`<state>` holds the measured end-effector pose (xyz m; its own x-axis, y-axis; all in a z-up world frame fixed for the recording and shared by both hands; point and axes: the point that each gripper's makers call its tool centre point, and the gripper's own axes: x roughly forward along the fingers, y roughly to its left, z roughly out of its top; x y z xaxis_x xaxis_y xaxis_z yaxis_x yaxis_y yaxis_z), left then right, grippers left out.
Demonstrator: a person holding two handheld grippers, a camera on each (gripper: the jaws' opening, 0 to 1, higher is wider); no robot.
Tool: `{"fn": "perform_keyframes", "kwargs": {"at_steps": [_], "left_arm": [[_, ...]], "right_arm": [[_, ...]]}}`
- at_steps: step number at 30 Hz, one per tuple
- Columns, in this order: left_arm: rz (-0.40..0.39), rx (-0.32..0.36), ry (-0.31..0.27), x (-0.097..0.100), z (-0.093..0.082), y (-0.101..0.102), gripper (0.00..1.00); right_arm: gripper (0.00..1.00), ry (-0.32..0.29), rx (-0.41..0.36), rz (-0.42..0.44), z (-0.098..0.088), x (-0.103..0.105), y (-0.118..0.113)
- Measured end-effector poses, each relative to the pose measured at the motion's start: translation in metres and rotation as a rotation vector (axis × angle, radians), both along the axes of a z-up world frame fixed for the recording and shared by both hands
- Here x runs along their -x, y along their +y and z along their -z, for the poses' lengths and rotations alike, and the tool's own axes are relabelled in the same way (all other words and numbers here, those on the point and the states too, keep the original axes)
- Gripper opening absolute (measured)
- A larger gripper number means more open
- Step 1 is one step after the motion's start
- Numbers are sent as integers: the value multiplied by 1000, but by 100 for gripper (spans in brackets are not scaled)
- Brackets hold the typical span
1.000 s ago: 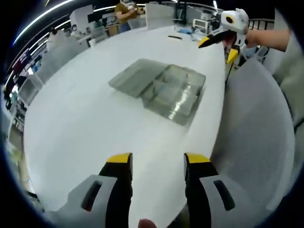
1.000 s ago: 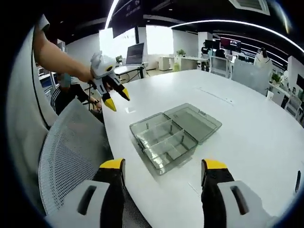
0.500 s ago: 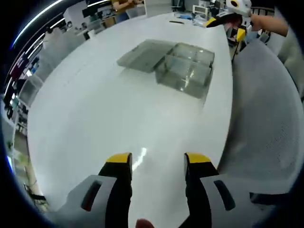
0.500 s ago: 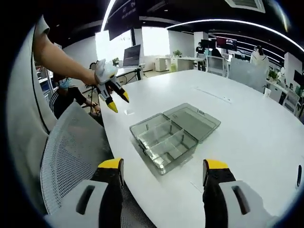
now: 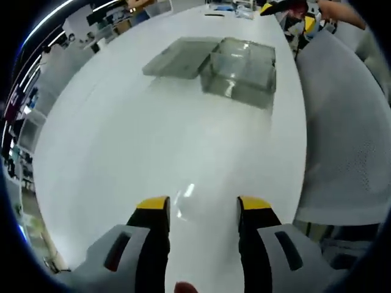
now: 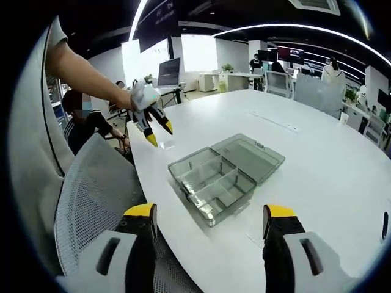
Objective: Insert the divider into the dual guide fixture by aligning both edges with the guide slots and pushing it downward to the bottom, including one-sided entry, uneven engagement, binding, and posture correction.
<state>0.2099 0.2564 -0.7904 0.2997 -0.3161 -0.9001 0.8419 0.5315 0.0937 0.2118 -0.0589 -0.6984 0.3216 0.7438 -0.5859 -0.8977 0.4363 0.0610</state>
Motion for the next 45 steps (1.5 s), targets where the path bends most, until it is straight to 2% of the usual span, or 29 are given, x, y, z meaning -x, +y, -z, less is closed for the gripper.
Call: {"fn": "perform_keyframes", "kwargs": {"at_steps": [9,25,31,45], "left_arm": [[58,-26,25,-7,9,3,42],[150,-57,82,-9,17,0,40],[192,-82,112,-4,21,-2,39],[199,-76,124,-7,22,-1,38]], "right_arm": [[69,6,3,-3,0,0,1],[69,19,6,1,1,-1,-3],[69,19,5,5,0,-3,-4],[69,23,2,8,2,-3,-4]]}}
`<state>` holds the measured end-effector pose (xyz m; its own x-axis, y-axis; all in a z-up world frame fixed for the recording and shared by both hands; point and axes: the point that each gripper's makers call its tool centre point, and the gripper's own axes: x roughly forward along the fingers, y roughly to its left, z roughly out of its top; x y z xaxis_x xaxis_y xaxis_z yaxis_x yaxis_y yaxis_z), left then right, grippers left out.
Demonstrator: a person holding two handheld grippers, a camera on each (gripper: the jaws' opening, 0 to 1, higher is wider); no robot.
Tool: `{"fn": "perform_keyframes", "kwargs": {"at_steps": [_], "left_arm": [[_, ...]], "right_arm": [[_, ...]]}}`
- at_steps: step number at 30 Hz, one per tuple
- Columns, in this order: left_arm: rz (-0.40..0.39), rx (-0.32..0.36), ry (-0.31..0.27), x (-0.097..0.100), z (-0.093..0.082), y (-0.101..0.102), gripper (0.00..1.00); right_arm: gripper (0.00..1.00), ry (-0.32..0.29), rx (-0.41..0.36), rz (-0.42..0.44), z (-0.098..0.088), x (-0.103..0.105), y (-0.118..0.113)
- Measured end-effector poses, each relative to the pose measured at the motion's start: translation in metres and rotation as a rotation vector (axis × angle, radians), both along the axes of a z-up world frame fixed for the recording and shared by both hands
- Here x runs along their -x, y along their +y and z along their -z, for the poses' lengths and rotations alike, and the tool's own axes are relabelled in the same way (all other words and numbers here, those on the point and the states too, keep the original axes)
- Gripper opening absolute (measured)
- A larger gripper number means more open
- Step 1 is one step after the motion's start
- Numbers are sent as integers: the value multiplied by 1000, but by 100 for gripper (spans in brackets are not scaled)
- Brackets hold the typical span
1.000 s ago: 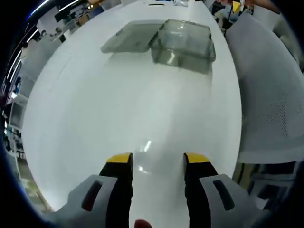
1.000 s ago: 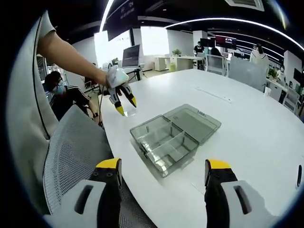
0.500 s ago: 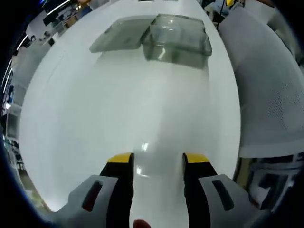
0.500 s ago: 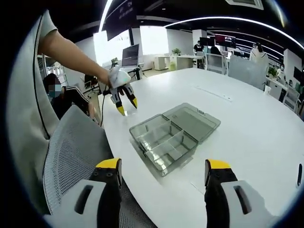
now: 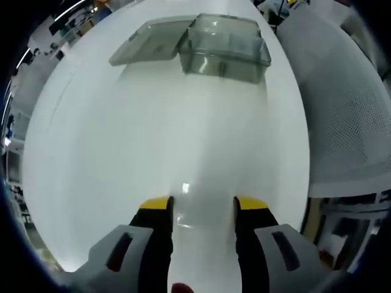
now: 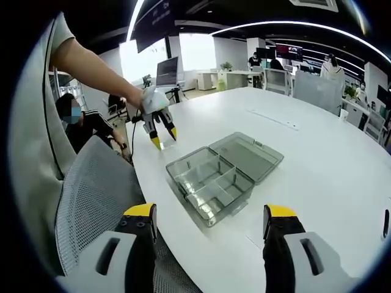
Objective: Insert the divider into the dual guide fixture by aligning both edges with the guide slots and pushing it downward to the bottom, including one-sided entry, uneven engagement, binding, and posture correction.
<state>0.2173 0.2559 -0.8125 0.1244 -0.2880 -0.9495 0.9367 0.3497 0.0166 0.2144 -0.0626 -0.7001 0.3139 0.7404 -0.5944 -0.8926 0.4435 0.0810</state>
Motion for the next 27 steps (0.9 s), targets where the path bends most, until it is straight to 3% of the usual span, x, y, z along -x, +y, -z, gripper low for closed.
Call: {"fn": "perform_keyframes", "kwargs": {"at_steps": [3,15,27], "left_arm": [[-6,-1,0,0,0,1,31],[-83,-4,3,-1,0,-2,29],[-64,20,-30,-7,-18,-19,29]], "right_arm": [[68,-1,0,0,-1,0,1],[68,-6,-11,-5,-3,-2,6],[67,-4,-21,0,-4,-3,8]]}}
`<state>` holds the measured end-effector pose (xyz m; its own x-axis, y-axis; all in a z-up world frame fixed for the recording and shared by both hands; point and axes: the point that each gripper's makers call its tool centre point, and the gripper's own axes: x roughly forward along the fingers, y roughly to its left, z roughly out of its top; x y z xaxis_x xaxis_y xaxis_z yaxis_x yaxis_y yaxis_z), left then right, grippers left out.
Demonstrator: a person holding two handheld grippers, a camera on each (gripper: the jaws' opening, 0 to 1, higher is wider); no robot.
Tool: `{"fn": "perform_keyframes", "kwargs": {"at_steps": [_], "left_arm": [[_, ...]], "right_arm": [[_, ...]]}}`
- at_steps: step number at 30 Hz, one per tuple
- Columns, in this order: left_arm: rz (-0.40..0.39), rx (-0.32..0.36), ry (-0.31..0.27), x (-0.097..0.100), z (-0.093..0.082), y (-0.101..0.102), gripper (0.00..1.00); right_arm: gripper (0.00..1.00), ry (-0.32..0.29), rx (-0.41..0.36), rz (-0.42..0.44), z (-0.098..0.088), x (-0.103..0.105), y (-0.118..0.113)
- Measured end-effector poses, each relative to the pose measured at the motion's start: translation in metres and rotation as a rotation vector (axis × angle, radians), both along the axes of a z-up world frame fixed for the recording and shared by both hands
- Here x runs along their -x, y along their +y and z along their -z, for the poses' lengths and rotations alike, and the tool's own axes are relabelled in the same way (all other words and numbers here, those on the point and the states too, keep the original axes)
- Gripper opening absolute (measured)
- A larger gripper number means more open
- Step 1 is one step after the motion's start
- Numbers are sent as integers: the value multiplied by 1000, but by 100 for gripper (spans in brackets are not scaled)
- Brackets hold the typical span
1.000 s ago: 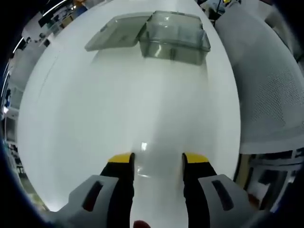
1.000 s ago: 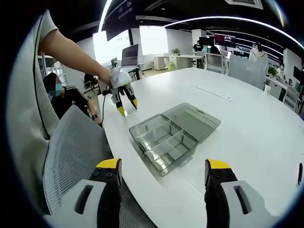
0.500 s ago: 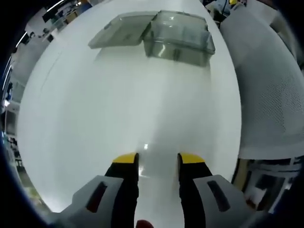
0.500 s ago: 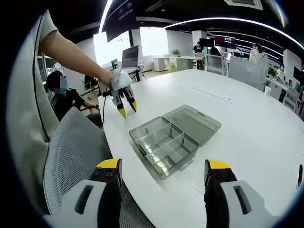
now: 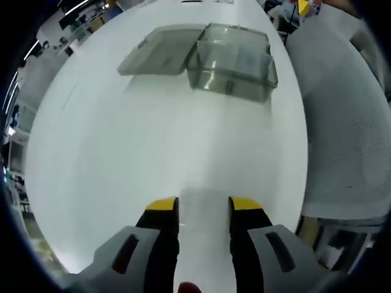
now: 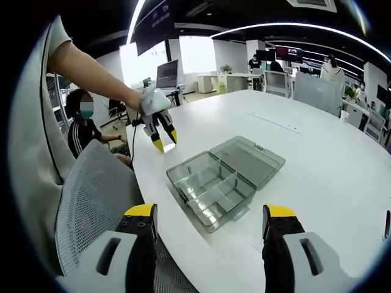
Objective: Insert the divider into the dual guide fixture by aligning both edges with the guide slots and pushing it downward to the bottom, including one-sided entry, uneven engagement, binding, and posture correction.
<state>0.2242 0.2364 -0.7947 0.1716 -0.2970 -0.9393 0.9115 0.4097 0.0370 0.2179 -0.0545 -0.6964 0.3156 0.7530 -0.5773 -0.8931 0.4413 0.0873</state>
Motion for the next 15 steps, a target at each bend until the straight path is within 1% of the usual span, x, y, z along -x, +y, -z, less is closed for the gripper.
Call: {"fn": "perform_keyframes", "kwargs": {"at_steps": [9,15], "left_arm": [[51,31,-62,-8,-29,-26,29],[65,75,-117,-16,-56,-48,29]], "right_arm": [[67,3,-22,4,-3,-3,3],[66,12,-40,11,-5,-7,6]]}}
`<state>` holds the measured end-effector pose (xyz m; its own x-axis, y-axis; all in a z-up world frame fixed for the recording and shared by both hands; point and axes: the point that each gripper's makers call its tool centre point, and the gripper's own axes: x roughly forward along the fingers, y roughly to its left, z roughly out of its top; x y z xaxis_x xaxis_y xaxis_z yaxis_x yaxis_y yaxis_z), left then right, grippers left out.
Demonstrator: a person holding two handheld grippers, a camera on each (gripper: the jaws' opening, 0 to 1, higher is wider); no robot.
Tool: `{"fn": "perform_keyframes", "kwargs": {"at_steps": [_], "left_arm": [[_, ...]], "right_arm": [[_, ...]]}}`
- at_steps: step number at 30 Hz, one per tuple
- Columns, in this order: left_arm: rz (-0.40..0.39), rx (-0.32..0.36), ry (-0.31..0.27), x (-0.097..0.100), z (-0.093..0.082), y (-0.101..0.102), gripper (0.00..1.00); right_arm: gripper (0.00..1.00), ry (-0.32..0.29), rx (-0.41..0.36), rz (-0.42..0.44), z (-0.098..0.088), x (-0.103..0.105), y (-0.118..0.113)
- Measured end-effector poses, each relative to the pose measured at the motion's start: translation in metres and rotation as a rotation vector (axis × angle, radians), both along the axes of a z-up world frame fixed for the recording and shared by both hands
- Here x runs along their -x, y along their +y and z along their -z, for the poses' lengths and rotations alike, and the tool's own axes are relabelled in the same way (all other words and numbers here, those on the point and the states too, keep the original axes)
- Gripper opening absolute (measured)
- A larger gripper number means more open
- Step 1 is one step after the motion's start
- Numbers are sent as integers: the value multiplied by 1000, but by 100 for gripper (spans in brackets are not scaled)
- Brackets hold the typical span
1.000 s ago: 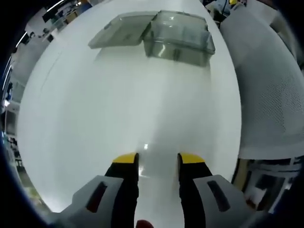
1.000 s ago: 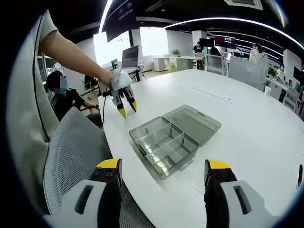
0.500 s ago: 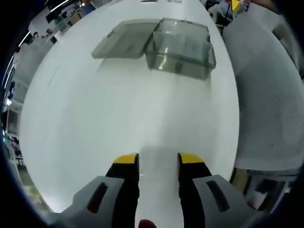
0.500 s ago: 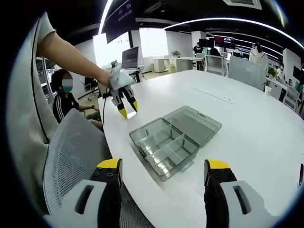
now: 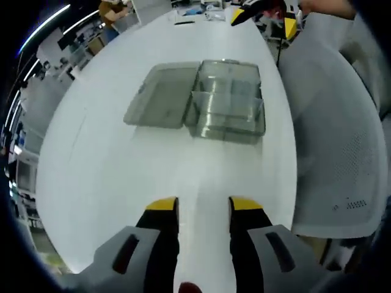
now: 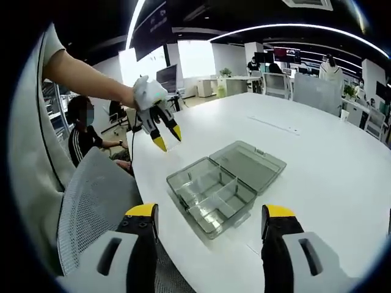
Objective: Insert the divider into the dual guide fixture by aligning both edges with the guide slots and pushing it downward to the bottom, including one-sided entry, uneven engagement, binding, and posture correction.
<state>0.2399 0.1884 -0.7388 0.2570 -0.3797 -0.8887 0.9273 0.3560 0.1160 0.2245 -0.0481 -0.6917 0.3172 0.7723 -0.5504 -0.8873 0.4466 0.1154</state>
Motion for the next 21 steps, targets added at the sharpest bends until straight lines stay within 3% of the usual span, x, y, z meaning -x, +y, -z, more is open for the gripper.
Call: {"fn": "perform_keyframes", "kwargs": {"at_steps": [12,21], "left_arm": [[44,72,-99,-1,-51,-52,29],[81,100,-146,6,-74,-86,29]], "right_arm": [[61,15,-43,-5,-10,-5,10],[53,53,-113,21,-22,-12,17]]}}
